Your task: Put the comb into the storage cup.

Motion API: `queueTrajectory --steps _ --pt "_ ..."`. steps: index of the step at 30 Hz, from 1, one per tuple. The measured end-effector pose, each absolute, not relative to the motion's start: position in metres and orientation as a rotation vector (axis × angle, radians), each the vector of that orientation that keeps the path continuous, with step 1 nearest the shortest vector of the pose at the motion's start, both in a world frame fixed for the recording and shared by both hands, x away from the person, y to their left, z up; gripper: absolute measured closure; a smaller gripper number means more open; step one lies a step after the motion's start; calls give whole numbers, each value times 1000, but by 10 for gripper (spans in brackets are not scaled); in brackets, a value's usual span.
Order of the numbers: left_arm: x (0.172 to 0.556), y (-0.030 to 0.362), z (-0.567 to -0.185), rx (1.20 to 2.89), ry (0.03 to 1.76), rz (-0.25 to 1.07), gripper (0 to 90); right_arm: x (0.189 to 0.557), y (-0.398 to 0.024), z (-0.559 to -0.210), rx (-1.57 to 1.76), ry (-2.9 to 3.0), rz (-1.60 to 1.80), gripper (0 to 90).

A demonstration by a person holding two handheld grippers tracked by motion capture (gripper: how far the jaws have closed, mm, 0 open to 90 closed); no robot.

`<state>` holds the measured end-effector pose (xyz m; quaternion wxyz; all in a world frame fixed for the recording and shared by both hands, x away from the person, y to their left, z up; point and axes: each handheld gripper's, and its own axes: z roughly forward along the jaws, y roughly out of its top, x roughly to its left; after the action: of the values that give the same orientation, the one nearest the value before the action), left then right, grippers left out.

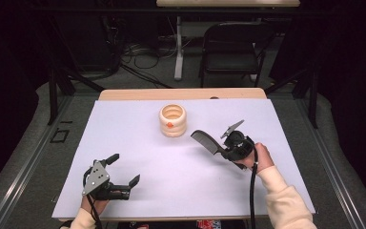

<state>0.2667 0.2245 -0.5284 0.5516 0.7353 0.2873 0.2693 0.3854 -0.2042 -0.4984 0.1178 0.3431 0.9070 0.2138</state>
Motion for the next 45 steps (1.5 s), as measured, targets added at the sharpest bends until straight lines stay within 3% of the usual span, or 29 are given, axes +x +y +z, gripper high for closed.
queueTrajectory --steps 45 --pt "267 224 -528 1743 683 639 0 382 -208 -486 1017 2493 880 725"
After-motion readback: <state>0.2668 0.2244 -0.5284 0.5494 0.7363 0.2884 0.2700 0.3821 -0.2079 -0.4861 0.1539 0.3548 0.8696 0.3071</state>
